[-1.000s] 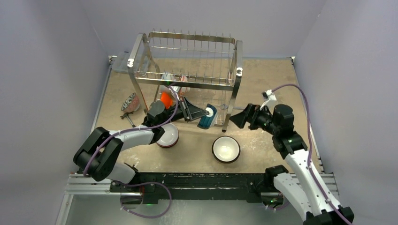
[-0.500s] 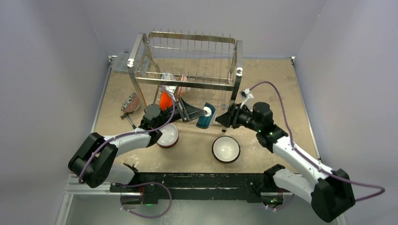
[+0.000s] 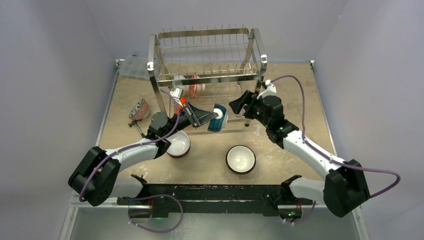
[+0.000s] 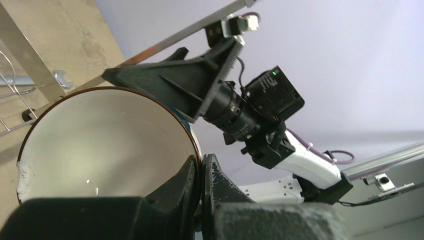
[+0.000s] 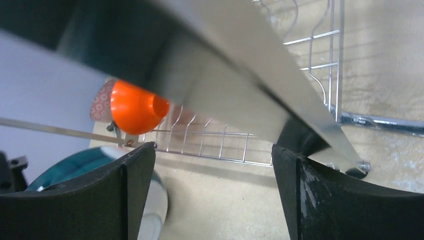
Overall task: Load the bowls into the dish rack
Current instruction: Move the dish rack to the center of the board, then place the bowl in the dish rack.
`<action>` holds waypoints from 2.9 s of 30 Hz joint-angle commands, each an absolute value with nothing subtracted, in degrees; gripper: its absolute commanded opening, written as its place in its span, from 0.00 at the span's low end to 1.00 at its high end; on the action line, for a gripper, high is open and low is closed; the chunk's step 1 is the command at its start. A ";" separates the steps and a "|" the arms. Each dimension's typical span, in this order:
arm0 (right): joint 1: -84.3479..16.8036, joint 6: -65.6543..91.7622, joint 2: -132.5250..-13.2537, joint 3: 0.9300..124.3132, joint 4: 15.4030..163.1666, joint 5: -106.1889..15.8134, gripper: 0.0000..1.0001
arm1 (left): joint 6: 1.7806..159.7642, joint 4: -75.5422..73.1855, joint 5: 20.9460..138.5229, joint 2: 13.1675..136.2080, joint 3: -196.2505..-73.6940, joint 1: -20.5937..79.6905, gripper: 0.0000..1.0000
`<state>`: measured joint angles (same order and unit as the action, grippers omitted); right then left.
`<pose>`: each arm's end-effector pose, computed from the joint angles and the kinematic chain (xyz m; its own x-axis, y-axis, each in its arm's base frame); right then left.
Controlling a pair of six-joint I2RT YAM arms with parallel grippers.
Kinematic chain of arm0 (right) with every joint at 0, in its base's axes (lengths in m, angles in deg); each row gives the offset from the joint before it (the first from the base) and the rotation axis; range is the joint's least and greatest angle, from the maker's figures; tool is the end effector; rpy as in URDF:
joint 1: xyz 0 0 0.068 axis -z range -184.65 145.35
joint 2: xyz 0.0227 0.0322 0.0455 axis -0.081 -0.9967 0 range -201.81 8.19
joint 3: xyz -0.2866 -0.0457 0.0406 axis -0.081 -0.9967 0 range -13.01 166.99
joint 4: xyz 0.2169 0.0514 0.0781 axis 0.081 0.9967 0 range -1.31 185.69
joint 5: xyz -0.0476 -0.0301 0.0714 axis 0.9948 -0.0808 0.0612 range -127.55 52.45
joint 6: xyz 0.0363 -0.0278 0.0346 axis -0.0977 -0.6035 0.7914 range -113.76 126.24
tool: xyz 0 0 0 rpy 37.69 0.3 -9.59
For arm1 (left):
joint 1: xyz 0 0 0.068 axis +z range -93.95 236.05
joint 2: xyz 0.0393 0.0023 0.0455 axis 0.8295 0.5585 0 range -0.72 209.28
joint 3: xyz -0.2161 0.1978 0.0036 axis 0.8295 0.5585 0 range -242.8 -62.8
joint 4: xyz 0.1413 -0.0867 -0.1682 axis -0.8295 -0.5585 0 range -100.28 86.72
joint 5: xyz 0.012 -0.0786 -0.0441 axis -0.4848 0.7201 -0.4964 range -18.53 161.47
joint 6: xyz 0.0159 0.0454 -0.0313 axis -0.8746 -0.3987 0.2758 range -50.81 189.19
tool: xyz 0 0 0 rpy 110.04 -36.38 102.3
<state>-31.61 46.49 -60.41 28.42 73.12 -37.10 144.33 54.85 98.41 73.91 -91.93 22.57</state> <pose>0.2226 0.1130 0.3097 -0.4253 0.5086 -0.7486 -0.2250 0.7418 0.6317 0.1963 -0.1520 0.2989 -0.7848 -0.5140 -0.3461 0.3971 0.0116 -0.9177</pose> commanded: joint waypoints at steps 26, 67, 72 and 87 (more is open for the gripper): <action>-52.91 33.69 -65.49 43.92 81.34 -25.79 0.98 | 147.05 44.92 81.29 72.78 -100.26 22.17 0.00; -52.72 41.03 -73.13 36.50 67.35 -14.68 0.00 | 126.25 20.71 81.55 61.17 -98.45 28.86 0.78; -52.72 40.01 -77.39 37.07 59.34 -12.29 0.00 | 117.32 13.90 79.43 54.60 -100.01 28.89 0.79; -52.81 30.54 -86.16 39.89 43.31 -7.00 0.00 | 93.43 -24.90 63.98 45.47 -110.30 28.88 0.79</action>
<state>-52.96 36.08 -84.71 36.15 54.56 -10.06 101.18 -12.28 72.60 47.31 -108.98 28.61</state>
